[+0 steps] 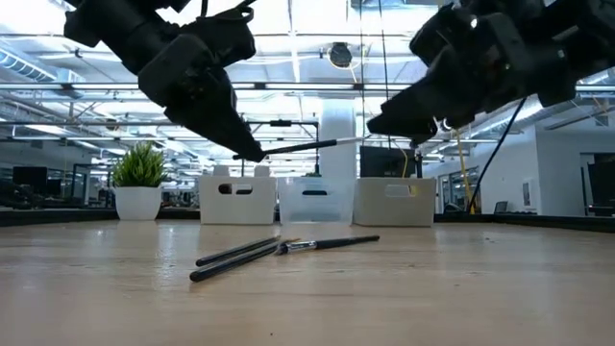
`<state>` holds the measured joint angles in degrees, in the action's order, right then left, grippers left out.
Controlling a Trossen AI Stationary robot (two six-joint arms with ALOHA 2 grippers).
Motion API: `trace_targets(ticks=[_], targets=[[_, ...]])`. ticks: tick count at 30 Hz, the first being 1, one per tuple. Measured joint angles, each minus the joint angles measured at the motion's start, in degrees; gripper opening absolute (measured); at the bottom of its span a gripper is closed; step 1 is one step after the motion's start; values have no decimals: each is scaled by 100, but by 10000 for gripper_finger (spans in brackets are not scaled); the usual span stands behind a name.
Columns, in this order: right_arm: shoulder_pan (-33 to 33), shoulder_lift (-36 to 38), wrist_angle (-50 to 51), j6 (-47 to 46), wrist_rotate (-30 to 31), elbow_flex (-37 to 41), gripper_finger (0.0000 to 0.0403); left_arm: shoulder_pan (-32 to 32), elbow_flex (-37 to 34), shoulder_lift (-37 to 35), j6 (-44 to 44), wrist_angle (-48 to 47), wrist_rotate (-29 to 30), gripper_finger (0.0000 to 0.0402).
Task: Pick & Place Paint Supplies
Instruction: Put the silver paint brush into the transparent bin
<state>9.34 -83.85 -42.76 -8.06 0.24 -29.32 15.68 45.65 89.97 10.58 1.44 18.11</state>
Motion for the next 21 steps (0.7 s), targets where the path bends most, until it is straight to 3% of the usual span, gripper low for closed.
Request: trace_targets(ticks=[3,6,21], targets=[[120,13,-32,19,490,-37,231,-3,2,-4,-25,56,0,10],[142,4,-8,5,566,-82,242,-23,2,-2,-40,101,0,10],[149,-917,98,58,408,-777,184,-22,4,-7,-86,179,0,10]])
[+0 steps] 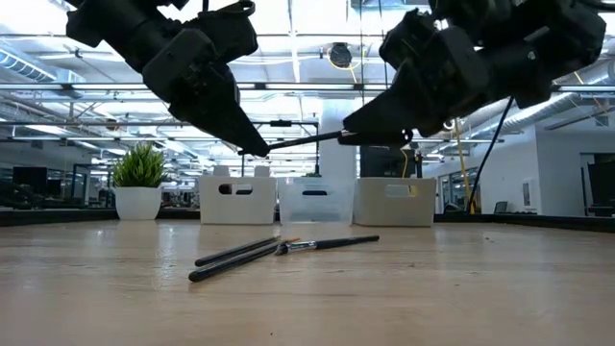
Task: Pick & Place Paint Supplies
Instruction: Put the silver paint brush into the transparent bin
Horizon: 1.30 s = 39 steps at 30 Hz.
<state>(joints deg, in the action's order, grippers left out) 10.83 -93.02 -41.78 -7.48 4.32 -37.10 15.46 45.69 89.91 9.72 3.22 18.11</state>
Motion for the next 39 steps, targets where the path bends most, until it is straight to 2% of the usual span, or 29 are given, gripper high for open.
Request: trace_targets(ticks=[5,15,19,24,39], targets=[[-3,-69,49,69,2,-5,157,0,0,0,0,0,-2,10],[-107,-67,46,6,-26,-7,75,0,0,0,4,2,-2,10],[-126,-67,2,19,-284,-7,49,0,0,0,3,2,-7,10],[-149,-67,-2,20,-304,-7,23,0,0,-2,8,-1,-7,12],[-170,-67,2,109,-295,-7,6,0,6,-4,-24,-4,-9,17]])
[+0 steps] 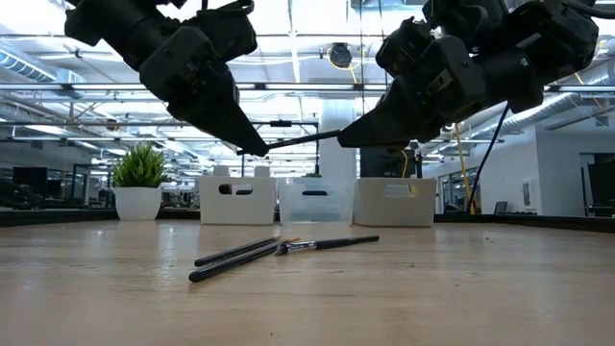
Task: Pick & Place Paint Supplies
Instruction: Put the silver paint brush into the transparent bin
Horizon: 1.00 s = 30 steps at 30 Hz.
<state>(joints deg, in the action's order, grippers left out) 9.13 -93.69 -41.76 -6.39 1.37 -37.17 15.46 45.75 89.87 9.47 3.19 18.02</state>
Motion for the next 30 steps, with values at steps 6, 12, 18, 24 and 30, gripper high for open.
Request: trace_targets(ticks=[6,12,18,24,30], targets=[[-44,9,18,-33,-48,7,4,4,134,-353,-19,-199,-12,19],[-48,6,-31,-39,-37,-2,3,4,167,-800,78,-233,-4,19],[-48,4,-37,-39,-35,-2,2,4,171,-1045,116,-253,-36,20],[-83,4,-74,-64,168,-2,2,4,165,-1047,93,-98,-146,20],[-566,4,-430,-566,1296,-43,2,-46,163,-1366,-485,158,-12,21]])
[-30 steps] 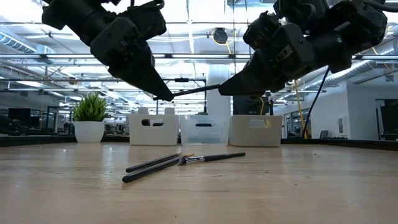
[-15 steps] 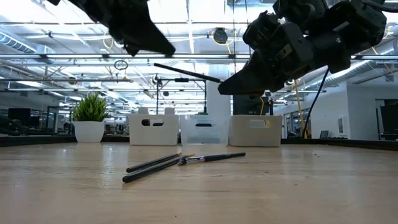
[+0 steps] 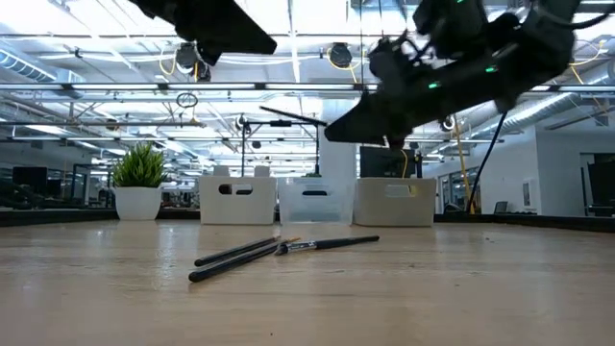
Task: Pick & Place Paint Supplies
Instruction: Put the silver paint brush into the transparent bin
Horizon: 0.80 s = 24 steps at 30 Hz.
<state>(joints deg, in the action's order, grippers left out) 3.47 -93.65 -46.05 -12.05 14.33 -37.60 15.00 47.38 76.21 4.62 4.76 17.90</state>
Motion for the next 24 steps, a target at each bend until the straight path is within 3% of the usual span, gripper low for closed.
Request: trace_targets(ticks=[4,10,14,24], targets=[[-640,-2,250,-308,536,-273,6,-94,-5,-27,-318,270,196,21],[-1629,-2,1205,-300,518,-829,2,-248,-5,-18,-339,196,213,21],[-2122,-2,1330,-322,518,-877,3,-299,-5,-18,-263,123,211,21],[-2366,-2,1140,-447,490,-875,27,-299,-5,-18,-262,141,174,21]])
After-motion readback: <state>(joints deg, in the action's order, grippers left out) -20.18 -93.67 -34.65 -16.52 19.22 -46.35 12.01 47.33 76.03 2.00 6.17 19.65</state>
